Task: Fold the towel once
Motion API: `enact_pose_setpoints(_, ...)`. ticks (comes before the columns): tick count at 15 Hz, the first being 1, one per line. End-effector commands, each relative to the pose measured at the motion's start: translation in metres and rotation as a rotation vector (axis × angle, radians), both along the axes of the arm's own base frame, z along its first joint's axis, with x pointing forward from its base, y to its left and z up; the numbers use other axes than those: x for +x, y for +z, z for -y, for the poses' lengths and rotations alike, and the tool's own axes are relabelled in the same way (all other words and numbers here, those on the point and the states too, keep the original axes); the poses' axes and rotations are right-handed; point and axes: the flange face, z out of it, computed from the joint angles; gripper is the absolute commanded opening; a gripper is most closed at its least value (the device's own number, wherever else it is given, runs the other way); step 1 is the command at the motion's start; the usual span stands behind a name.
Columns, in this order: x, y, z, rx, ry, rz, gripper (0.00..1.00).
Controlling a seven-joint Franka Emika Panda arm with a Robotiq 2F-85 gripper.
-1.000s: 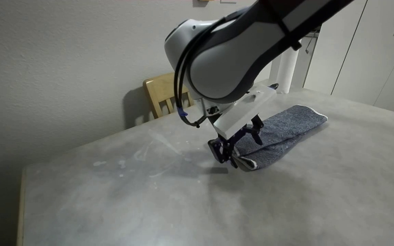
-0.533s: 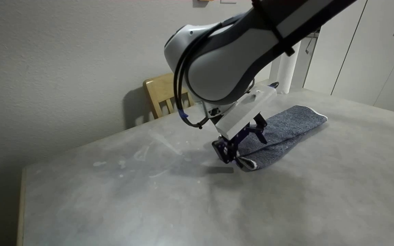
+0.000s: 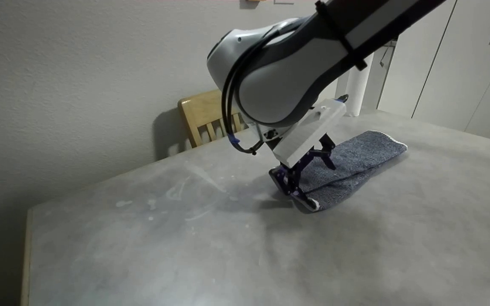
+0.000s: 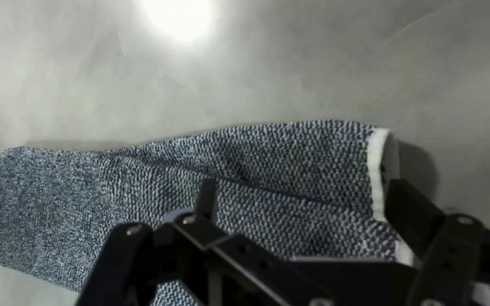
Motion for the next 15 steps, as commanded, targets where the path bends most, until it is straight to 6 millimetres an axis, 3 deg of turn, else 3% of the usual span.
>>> enact_pose_setpoints(1, 0.012, 0.002, -0.004, 0.004, 0.010, 0.017, 1.00)
enact_pose_setpoints(8, 0.028, 0.002, -0.001, 0.034, 0.012, 0.068, 1.00)
enact_pose_setpoints(15, 0.042, -0.025, 0.005, 0.083, -0.013, 0.099, 1.00)
